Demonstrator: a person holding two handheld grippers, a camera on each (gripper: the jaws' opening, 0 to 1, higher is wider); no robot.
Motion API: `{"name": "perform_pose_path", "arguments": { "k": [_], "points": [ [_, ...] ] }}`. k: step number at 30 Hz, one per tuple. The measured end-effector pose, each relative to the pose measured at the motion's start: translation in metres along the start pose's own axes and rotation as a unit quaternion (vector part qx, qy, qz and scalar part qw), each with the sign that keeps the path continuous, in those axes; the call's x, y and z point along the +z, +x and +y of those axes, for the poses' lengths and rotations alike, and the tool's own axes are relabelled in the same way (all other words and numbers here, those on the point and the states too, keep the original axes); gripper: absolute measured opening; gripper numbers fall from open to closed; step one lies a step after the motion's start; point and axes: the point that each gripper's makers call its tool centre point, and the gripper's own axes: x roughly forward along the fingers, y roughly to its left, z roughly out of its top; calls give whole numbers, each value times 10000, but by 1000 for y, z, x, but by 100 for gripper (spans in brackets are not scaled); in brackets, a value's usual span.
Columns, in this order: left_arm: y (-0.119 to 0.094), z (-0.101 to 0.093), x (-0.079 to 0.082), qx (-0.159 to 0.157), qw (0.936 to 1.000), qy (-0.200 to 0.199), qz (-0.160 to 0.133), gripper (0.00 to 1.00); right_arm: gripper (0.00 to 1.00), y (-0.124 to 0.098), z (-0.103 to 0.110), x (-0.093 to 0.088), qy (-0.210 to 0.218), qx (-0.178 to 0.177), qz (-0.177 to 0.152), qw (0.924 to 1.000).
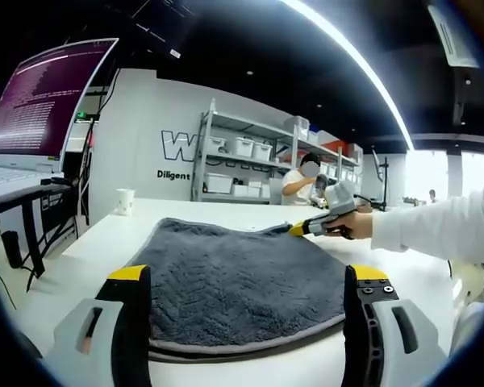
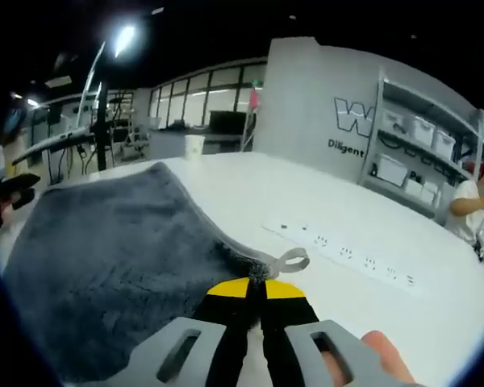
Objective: Open the folded towel by lifting each exposed corner and separating the folded layers until the towel lies flat within the target outline without major curled edges
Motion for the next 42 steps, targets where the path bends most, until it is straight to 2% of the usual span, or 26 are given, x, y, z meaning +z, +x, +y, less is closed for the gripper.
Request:
{"name": "perform_pose_path", "arguments": {
  "k": [3, 13, 23, 30, 38, 42],
  "points": [
    [0, 1, 0, 19, 10000, 15, -5, 98, 0, 6, -8, 9, -117, -120, -21, 9999],
    [0, 0, 0, 6, 10000, 33, 2, 98, 0, 20, -19, 18, -542, -569, 82, 9969],
    [1, -1, -1, 19, 9999, 101, 42, 98, 0, 39, -27, 18, -1034, -1022, 259, 9890],
    [1, -2, 0, 3, 9999, 113, 32, 98, 0, 48, -30, 7, -1120, -1091, 503, 9864],
    [0, -3, -1, -16, 9999, 121, 43, 98, 0, 54, -31, 0, -1105, -1170, 559, 9854],
    [0, -4, -3, -21, 9999, 105, 69, 98, 0, 53, -32, -4, -718, -1289, 606, 9872]
  ]
}}
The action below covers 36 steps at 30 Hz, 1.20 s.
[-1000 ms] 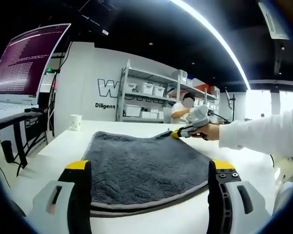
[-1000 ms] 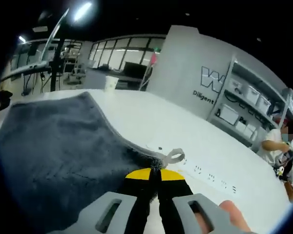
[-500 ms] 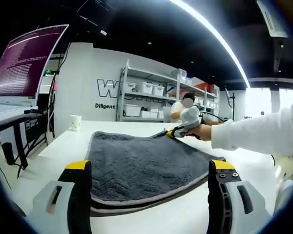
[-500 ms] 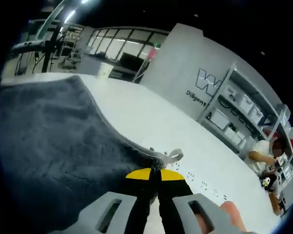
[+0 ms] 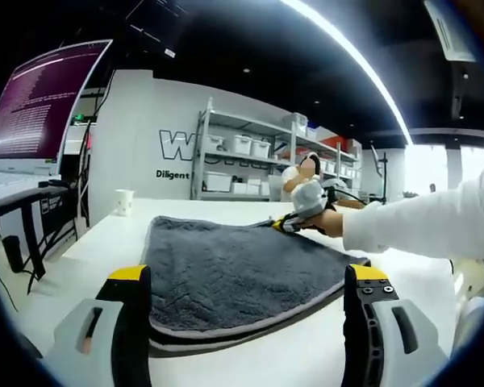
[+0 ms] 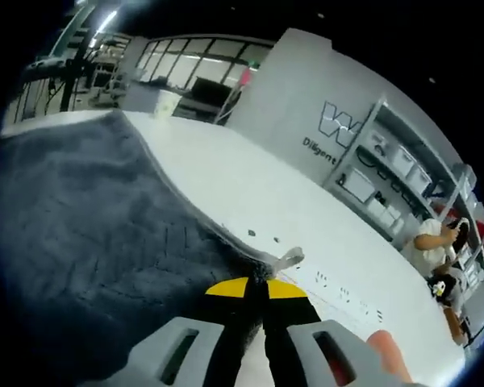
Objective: Open the folded towel by lifting each exposed corner and separating the folded layers until the towel lies flat within the target outline without major curled edges
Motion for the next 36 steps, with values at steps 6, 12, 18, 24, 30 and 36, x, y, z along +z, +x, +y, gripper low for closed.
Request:
{"name": "perform_pose_path", "arguments": {
  "k": [6, 12, 18, 24, 30, 36],
  "points": [
    [-2, -2, -2, 37, 10000, 9, 22, 99, 9, -3, -7, 1, 230, 0, 73, 9997],
    [-1, 6, -4, 61, 9999, -23, 78, 99, 26, -29, -7, -2, 449, 194, 140, 9987],
    [1, 13, -5, 131, 9998, -26, 132, 98, 46, -62, 12, 3, 667, 958, -129, 9931],
    [1, 18, -4, 227, 9997, 11, 92, 98, 50, -119, 25, 0, 1300, 1423, -581, 9795],
    [4, 19, -8, 281, 9995, 20, 170, 98, 53, -173, 19, -24, 1798, 1435, -880, 9692],
    [6, 20, -12, 354, 9991, 91, 224, 98, 66, -239, 3, -44, 2356, 1213, -1279, 9557]
  ]
}}
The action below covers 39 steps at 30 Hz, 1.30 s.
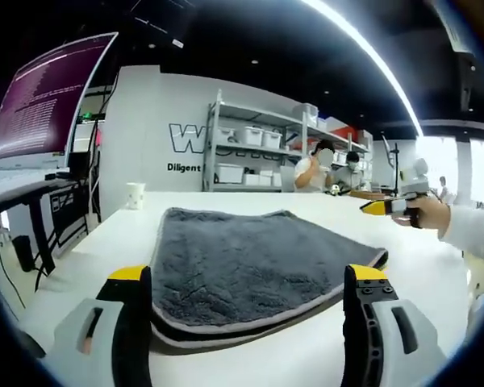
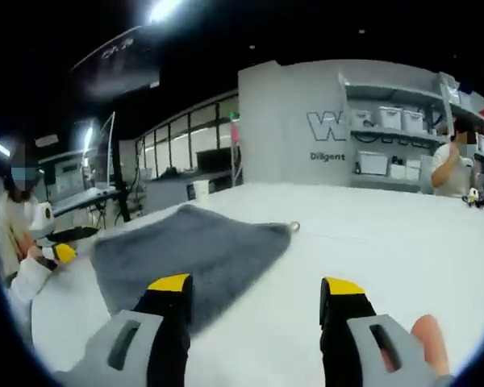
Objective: Open the folded towel by lifting each exposed corner and separating the folded layers until the towel lies flat within the target outline without major curled edges
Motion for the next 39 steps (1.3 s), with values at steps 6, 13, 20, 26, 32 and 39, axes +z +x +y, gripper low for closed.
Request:
{"name": "perform_pose_path", "arguments": {
  "k": [6, 13, 20, 26, 32, 39],
  "points": [
    [2, 1, -6, 108, 9998, 147, 120, 98, 85, -68, -4, -1, -268, -440, -60, 9987],
    [3, 8, -14, 288, 9989, 214, 285, 98, 99, -122, -21, 0, -302, -683, 22, 9972],
    [4, 18, -23, 501, 9974, 218, 475, 97, 99, -145, -15, -7, -522, -829, 29, 9952],
    [5, 25, -26, 613, 9964, 212, 546, 97, 99, -163, 0, -2, -204, -708, -315, 9968],
    [8, 28, -30, 686, 9954, 233, 634, 96, 99, -175, 1, 2, -197, -716, -337, 9967],
    [5, 29, -31, 769, 9944, 266, 668, 90, 99, -188, -2, 13, -358, -928, -422, 9941]
  ]
}}
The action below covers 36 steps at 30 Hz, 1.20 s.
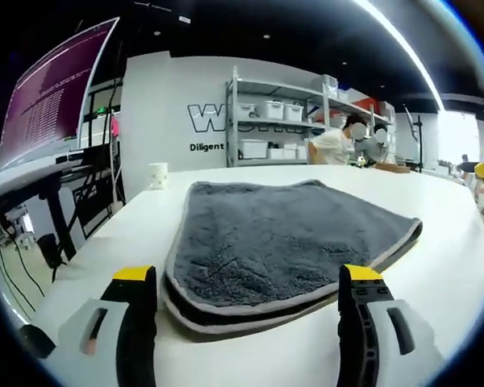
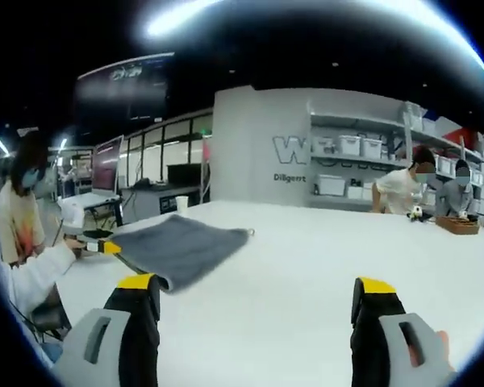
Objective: Open the folded towel by lifting each exposed corner and separating the folded layers until the towel lies flat within the target outline without major curled edges
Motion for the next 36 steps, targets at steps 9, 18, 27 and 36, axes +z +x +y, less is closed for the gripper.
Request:
{"name": "perform_pose_path", "arguments": {
  "k": [9, 18, 27, 36],
  "points": [
    [-2, 5, -1, 152, 9999, 77, 19, 75, 98, -13, 0, 18, 8, 1, -329, 9995],
    [-3, 11, 2, 294, 9992, 281, 5, 50, 94, -16, 4, 21, 62, 21, -357, 9993],
    [-6, 15, 7, 502, 9955, 804, -37, 22, 89, -19, 11, 25, -52, 94, -395, 9992],
    [-8, 23, 5, 728, 9916, 1066, 58, 4, 89, -17, 11, 17, -148, 77, -164, 9997]
  ]
}}
